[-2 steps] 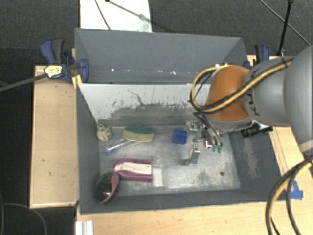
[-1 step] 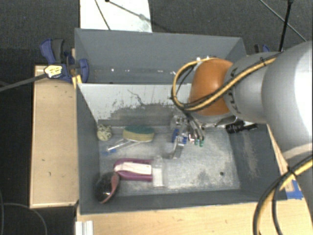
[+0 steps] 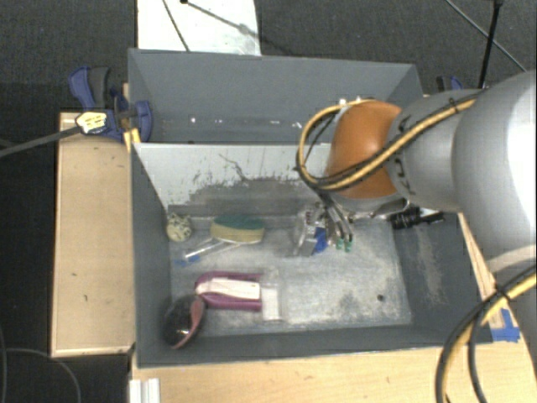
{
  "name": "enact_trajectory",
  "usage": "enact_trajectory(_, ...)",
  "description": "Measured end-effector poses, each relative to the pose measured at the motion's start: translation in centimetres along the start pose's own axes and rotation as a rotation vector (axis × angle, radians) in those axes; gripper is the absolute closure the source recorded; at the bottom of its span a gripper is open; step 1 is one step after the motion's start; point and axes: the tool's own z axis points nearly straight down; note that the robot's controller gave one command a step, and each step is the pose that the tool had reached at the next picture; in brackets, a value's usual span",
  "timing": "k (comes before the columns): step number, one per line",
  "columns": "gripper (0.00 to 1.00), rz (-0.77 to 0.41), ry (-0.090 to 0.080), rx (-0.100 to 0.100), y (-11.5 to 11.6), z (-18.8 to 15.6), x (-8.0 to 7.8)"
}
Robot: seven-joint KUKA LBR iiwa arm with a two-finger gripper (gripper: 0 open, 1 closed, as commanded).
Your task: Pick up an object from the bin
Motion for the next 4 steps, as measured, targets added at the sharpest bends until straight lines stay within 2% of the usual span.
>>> enact_trajectory(1,1.0,-0.012,-0.007,-0.001,-1.5,-9.2,-0.4)
enact_trajectory(2,0.0,-0.016,0.002,0.001,-1.5,-8.7,-0.2)
enact_trajectory(3,0.0,0.088,0.008,0.002,-3.6,-1.0,-0.6)
enact_trajectory(4,1.0,0.083,0.001,0.0,-3.5,-1.4,-0.8)
